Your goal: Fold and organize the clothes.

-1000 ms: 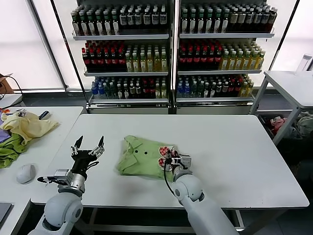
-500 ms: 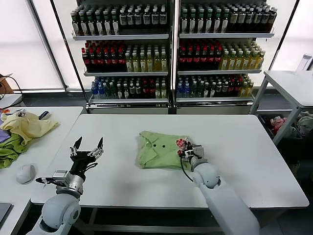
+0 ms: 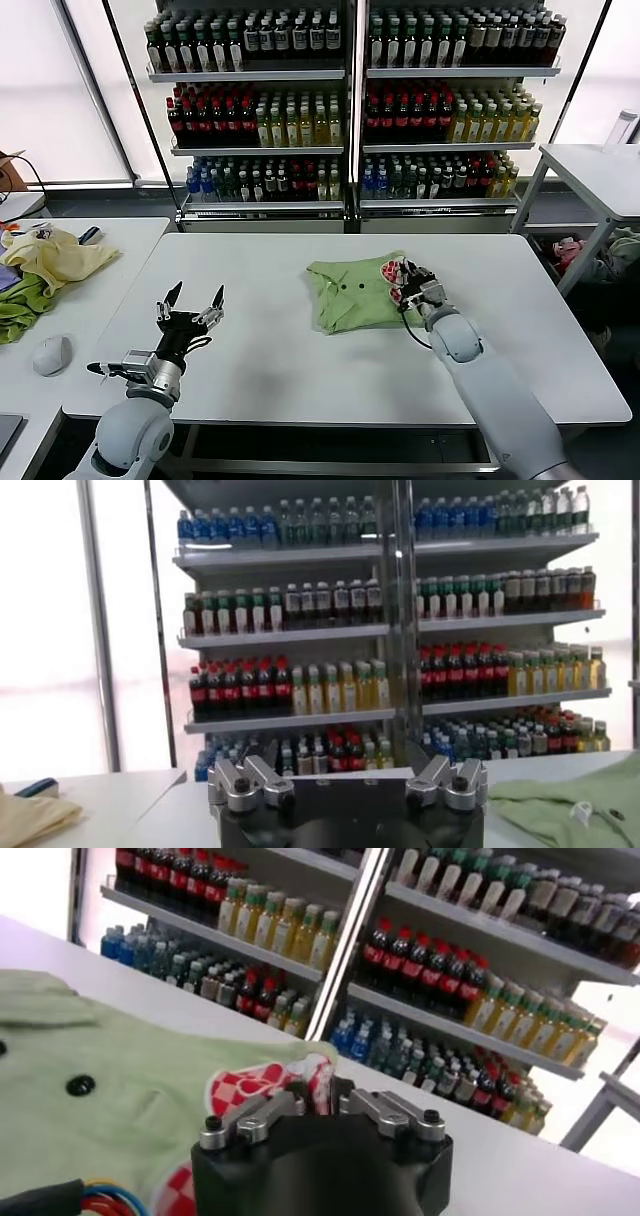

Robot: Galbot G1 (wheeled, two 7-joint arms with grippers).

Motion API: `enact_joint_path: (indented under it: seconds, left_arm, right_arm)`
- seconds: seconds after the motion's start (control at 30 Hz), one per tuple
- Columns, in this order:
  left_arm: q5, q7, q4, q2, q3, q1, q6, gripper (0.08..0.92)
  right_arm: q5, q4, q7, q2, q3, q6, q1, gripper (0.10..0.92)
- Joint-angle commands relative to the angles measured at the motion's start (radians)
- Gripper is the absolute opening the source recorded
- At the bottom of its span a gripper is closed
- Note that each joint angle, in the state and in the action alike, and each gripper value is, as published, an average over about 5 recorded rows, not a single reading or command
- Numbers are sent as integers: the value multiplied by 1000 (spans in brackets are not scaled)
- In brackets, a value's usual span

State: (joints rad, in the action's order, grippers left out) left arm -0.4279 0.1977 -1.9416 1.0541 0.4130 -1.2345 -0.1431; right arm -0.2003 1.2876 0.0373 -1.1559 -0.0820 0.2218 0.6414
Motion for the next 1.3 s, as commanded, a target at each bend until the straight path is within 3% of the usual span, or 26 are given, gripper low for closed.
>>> enact_joint_path:
  seconds: [0.03, 0.33, 0.6, 1.3]
  left_arm:
    - [21, -1, -16, 4, -8, -19, 2, 823]
    - [45, 2, -74, 30, -10, -68, 5, 823]
    - [61, 1, -114, 45, -6, -121, 7, 823]
    - [64, -13, -156, 51, 1, -134, 0, 823]
  right_arm:
    - [54, 333, 70, 47, -185, -86, 288, 335]
    - [-38, 726, 120, 20, -448, -86, 672, 594]
    - [-76, 781, 59, 36, -547, -112, 838, 803]
    - [-97, 812, 117, 24, -533, -110, 784, 823]
